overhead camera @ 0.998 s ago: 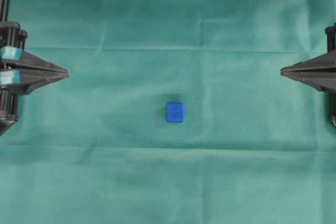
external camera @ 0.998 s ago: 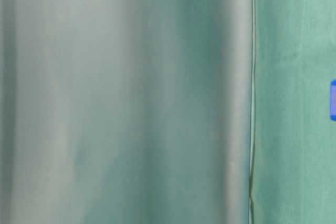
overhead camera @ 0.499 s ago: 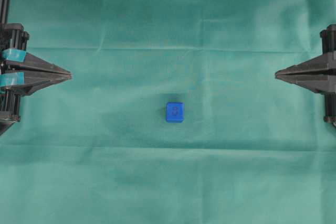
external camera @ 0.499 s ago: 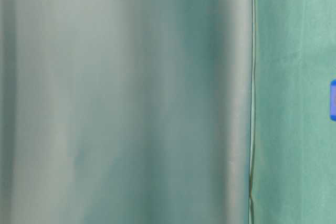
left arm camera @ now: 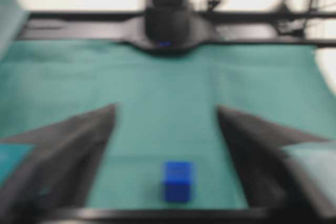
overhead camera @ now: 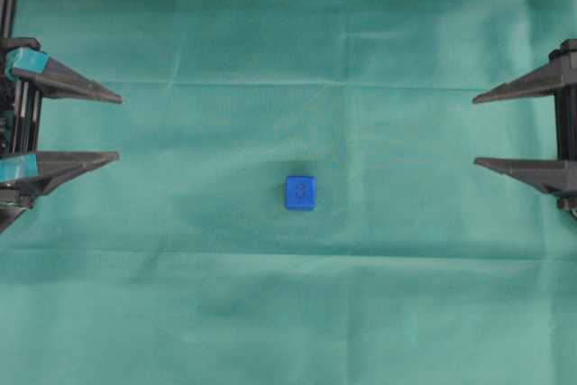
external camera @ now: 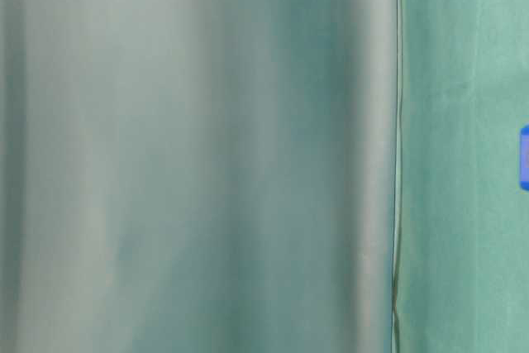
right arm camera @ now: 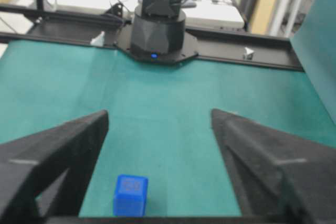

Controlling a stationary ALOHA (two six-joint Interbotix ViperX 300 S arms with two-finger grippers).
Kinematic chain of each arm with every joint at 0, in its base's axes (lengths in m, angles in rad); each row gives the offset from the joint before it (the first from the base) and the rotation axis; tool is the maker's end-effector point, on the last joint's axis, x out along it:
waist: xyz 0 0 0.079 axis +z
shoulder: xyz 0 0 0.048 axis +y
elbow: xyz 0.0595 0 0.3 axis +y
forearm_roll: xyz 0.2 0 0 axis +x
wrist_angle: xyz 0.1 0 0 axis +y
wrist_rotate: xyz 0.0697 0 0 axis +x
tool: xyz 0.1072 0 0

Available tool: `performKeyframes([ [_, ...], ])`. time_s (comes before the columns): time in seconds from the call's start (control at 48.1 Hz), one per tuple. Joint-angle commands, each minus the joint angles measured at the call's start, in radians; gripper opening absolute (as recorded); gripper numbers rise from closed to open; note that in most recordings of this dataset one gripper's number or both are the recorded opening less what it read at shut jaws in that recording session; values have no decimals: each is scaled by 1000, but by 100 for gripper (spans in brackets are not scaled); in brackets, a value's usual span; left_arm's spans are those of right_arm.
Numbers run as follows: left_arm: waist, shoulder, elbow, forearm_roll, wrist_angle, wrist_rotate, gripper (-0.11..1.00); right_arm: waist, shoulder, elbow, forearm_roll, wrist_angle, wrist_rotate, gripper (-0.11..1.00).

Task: Handover the blue block to the right arm after grasping it with the left arm, then place it in the designated position.
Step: 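Open the left gripper wide while both arms stay at the sides, then move the open left gripper right toward the blue cube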

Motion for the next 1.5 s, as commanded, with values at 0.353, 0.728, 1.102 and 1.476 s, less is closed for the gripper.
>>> performKeyframes([
  [0.353, 3, 8, -37, 2, 14, -3, 99, -3, 23, -32, 2, 8, 2, 94],
  [0.728, 5, 78, -77, 2, -18, 0, 99, -2, 26, -32, -2, 8, 0, 94],
  [1.102, 34, 318, -219, 2, -92, -2, 99, -3, 32, -32, -3, 5, 0, 94],
  [1.476, 34, 558, -408, 2, -89, 0, 99, -3, 48, -34, -2, 2, 0, 94],
])
